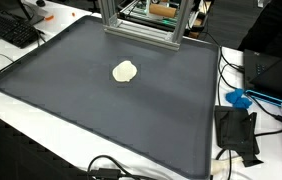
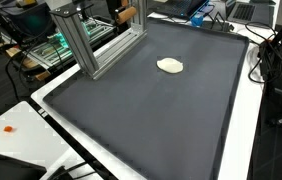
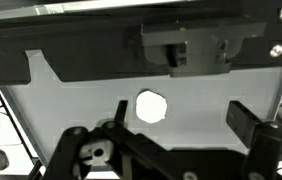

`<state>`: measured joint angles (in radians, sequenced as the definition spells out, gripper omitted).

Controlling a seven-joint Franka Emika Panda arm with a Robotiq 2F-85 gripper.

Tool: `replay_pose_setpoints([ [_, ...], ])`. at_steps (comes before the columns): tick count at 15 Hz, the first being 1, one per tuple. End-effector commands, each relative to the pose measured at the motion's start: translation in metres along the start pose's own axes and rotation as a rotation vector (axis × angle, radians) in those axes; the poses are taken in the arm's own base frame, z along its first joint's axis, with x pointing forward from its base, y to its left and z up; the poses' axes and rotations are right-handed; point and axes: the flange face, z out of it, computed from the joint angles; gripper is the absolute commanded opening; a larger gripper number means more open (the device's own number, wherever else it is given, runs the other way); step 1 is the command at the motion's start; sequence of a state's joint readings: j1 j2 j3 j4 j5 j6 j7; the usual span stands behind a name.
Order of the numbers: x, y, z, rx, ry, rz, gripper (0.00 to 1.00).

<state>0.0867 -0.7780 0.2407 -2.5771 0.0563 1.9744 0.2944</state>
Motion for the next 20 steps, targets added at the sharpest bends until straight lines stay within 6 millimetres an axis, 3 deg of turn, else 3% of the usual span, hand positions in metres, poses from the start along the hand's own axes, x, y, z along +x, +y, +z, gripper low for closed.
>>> replay_pose_setpoints([
  [1, 0.029, -0.006, 0.008, -0.049, 0.049, 0.113, 1.00],
  [6, 0.068, -0.016, 0.032, -0.047, 0.057, 0.279, 1.00],
  [10, 0.094, -0.022, 0.060, -0.061, 0.084, 0.297, 1.00],
  [15, 0.114, -0.029, 0.093, -0.056, 0.056, 0.323, 1.00],
  [20, 0.126, -0.031, 0.113, -0.049, 0.032, 0.338, 1.00],
])
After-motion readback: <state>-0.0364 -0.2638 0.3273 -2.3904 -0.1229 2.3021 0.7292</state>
